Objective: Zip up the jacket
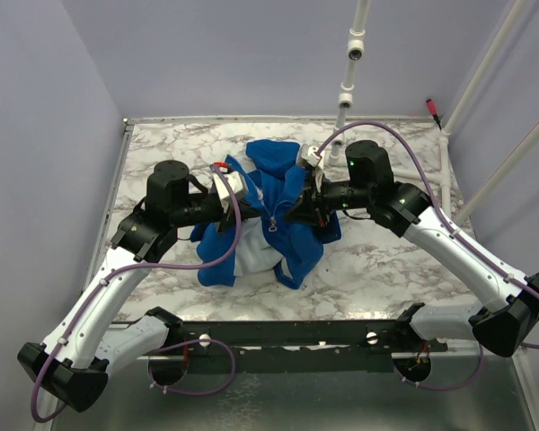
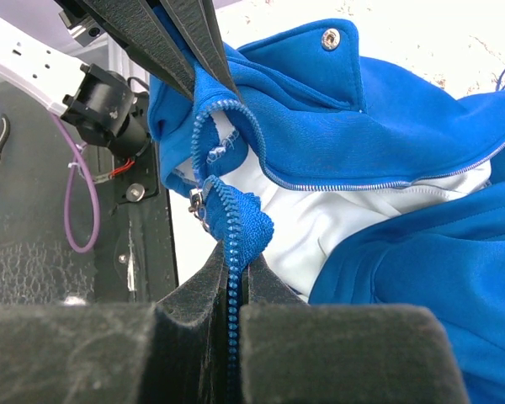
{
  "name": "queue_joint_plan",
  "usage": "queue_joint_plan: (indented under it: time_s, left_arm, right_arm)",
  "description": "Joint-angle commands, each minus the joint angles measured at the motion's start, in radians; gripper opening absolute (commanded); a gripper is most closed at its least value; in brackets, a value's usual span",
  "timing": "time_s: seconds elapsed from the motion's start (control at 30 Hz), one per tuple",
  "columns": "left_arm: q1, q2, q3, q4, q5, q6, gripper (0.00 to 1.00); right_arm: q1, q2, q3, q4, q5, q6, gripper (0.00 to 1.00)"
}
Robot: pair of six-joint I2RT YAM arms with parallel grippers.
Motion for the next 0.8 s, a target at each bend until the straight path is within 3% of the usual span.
queue_joint_plan:
  time_s: [0.0, 0.77]
  left_arm:
    - [-0.003, -0.008, -0.005, 0.002, 0.011, 0.021, 0.00]
    - [-0.003, -0.016, -0.013, -0.005, 0.019, 0.043, 0.00]
  right_arm:
    - [0.009, -0.035, 0.017, 0.037, 0.006, 0.017, 0.01]
    - [0.009, -0.008, 0.019, 0.118, 0.005, 0.104, 0.01]
